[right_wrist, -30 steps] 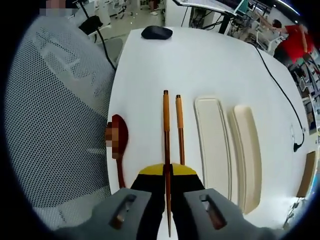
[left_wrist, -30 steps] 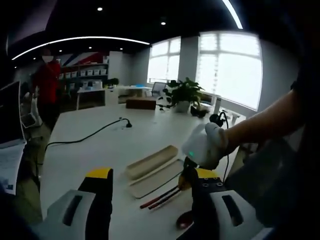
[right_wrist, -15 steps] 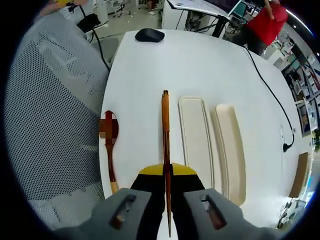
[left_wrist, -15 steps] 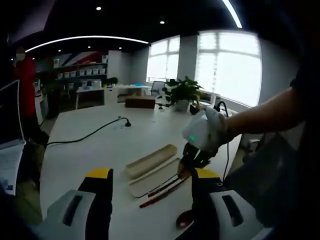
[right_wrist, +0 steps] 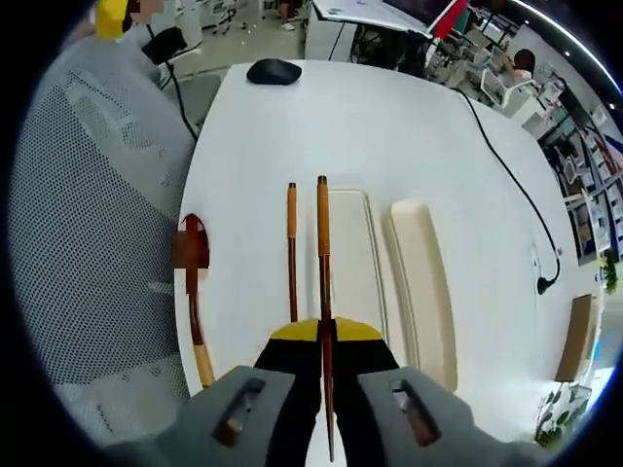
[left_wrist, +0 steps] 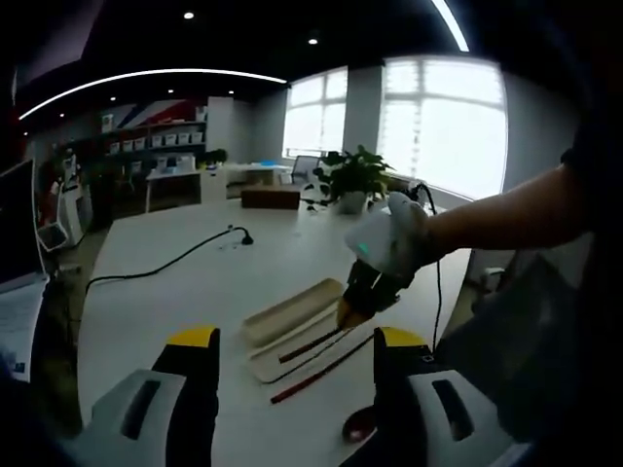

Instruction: Arrange the utensils inside the cutlery case until each visible utensil rests in its matching compartment.

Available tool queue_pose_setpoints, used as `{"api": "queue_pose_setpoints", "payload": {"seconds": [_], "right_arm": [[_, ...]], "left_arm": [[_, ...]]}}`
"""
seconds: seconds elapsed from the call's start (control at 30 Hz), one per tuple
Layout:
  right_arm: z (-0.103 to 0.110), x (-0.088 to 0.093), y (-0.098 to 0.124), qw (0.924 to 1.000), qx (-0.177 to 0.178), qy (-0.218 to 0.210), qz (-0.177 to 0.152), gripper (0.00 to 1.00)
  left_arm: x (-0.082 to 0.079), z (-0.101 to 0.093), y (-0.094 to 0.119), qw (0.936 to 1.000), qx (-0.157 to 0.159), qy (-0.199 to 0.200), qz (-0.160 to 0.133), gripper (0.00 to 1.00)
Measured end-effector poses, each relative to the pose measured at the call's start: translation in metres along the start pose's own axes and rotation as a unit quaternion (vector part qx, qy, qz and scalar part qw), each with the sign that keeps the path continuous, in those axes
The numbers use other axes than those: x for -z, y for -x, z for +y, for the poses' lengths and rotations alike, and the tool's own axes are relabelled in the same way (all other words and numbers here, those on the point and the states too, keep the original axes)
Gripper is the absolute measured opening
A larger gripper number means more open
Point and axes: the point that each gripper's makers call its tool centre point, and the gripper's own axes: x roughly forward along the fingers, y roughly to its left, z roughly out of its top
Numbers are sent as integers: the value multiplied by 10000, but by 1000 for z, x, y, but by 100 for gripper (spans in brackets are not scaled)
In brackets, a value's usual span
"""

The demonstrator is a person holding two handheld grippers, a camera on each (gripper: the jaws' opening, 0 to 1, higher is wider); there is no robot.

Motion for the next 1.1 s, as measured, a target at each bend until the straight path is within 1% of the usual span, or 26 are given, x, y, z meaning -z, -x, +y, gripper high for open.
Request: {"api": "queue_pose_setpoints", "payload": {"seconds": [0.17,0.4,0.7,0.9,0.93,1.0,1.1], "right_arm": [[-11,2,1,10000,39,11,-5,0],[-26,7,1,9998,102,116,114,0],[-40,8,-1,9997,149,122,166,0],[-48,7,-4,9996,141,154,202,0],[-52,8,-5,9992,219,238,252,0],[-55,10,-7,9988,241,280,314,0],[-60,11,-10,9988,242,265,341,0]], "left_arm": [[-1,0,0,10000,-2,-13,-15,66],[0,1,-1,10000,-17,-66,0,65],[-2,1,-1,10000,-17,-68,-24,65],[-5,1,-1,9999,-24,-83,-85,65],[-8,0,-1,9999,1,-57,-159,66],[-14,-3,-1,9994,84,2,-323,68],[-11,-2,-1,9997,48,-62,-235,68]]}}
